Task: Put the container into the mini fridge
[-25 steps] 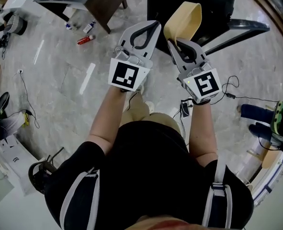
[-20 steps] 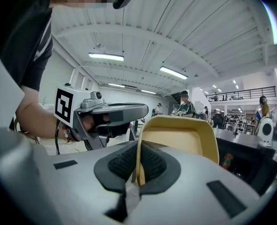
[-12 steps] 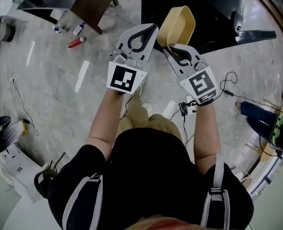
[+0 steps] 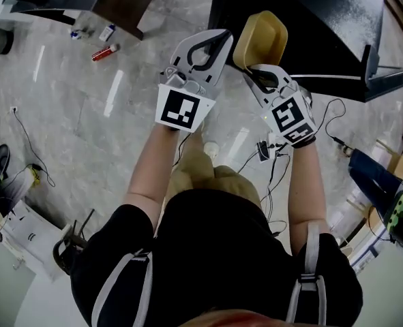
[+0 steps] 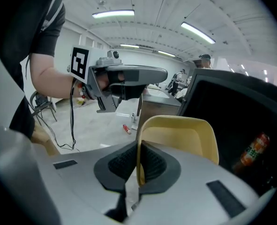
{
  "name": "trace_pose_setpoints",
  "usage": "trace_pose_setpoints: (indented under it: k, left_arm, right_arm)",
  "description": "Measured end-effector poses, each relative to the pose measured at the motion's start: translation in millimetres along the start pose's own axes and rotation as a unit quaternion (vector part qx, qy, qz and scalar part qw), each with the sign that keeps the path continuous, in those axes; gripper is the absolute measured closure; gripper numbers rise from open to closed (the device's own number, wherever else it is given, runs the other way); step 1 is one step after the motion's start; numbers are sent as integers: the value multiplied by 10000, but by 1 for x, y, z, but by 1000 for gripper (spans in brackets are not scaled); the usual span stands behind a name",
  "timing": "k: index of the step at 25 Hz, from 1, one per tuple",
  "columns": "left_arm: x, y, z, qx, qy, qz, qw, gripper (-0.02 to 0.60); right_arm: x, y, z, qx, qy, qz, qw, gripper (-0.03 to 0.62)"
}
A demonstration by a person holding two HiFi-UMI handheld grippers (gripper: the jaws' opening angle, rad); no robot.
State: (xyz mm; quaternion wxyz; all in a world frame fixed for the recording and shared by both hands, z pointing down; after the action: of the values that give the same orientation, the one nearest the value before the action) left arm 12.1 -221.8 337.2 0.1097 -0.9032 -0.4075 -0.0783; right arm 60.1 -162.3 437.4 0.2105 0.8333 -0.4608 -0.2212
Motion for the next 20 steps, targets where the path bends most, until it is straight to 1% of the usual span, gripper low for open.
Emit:
trace_pose_setpoints:
  k: [4,10,14,20]
  left_arm:
    - [-15,13,-29,-110,-106,-94,9998,557]
    - [-32,26,-59,-226,-248,-141,9993,557]
    - [-40,34,-78,-314,-337,-208,9987,557]
    - [-48,38,-93,-344,-476,-221,9980,557]
  right_arm:
    - [20,36,-22,-273,-16,199,9994,554]
    - [53,77,-54,-664,-42,296,9973,554]
    - [80,100,-71,-883,-161,246,9957,554]
    - [112,127,-87,-1116,-262,134,9933,554]
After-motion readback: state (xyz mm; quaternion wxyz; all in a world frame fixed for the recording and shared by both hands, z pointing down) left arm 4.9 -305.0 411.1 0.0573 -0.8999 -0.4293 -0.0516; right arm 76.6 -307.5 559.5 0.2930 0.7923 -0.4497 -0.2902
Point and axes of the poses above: the fingertips, and each gripper's own axes: y forward along the fingers, x to its right, z out of its top, the point moved 1 cm from there along -y, backward along the fingers, and after that the axes turned 7 degrees about x, right-handed, at the moved point
